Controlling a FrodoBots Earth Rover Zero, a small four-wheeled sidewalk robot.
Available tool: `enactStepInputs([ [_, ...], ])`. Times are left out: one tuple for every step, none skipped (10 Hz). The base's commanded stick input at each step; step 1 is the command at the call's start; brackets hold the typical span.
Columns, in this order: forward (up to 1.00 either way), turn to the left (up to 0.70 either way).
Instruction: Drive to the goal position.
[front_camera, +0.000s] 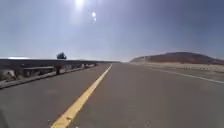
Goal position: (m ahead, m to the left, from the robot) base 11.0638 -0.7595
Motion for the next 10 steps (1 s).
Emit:
enactStepInputs([
  [0.85, 0.00],
  [0.85, 0.00],
  [0.85, 0.00],
  [0.85, 0.00],
  [0.85, 0.00],
  [0.85, 0.00],
  [0.85, 0.00],
  [0.85, 0.00],
  [0.85, 0.00],
  [0.85, 0.00],
])
